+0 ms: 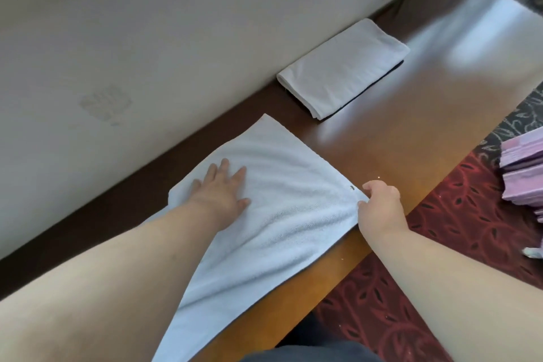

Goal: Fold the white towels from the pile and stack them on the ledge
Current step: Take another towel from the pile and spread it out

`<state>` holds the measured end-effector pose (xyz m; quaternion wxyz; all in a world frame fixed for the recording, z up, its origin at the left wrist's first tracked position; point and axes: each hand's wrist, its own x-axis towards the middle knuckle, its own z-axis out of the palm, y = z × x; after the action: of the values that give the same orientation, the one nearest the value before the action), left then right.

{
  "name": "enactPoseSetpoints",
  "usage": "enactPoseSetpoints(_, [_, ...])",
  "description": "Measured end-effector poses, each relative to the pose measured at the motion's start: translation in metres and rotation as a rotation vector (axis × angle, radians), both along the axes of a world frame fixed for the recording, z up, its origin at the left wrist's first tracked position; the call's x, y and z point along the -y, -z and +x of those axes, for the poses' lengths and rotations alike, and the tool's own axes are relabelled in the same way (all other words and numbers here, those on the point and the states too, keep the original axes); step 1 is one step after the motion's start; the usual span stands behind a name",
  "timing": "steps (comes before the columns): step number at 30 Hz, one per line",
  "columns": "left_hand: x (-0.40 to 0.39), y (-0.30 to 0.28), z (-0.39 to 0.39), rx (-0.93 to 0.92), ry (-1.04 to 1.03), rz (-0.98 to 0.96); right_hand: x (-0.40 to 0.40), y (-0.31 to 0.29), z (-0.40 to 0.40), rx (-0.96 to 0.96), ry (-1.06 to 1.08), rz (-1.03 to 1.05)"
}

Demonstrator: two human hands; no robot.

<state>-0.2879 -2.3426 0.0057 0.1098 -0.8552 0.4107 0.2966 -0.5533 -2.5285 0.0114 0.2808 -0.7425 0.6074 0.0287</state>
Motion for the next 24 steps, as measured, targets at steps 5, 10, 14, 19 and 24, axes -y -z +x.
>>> enactPoseSetpoints(5, [0.015, 0.005, 0.017, -0.032, 0.045, -0.025, -0.054, -0.006, 0.04, -0.067, -0.661, -0.132])
enactPoseSetpoints(10, [-0.02, 0.0, 0.023, -0.058, -0.018, -0.295, -0.095, 0.019, 0.049, -0.376, -0.955, 0.032])
enactPoseSetpoints(14, [-0.112, -0.01, -0.002, 0.104, -0.305, -0.567, -0.091, 0.022, 0.049, -0.411, -0.952, 0.024])
enactPoseSetpoints(19, [-0.22, -0.006, 0.004, 0.098, -0.61, -0.39, -0.096, 0.012, 0.059, -0.478, -0.936, 0.045])
enactPoseSetpoints(24, [-0.262, -0.007, 0.019, 0.149, -0.595, -0.391, -0.115, -0.015, 0.108, -0.441, -0.98, -0.189])
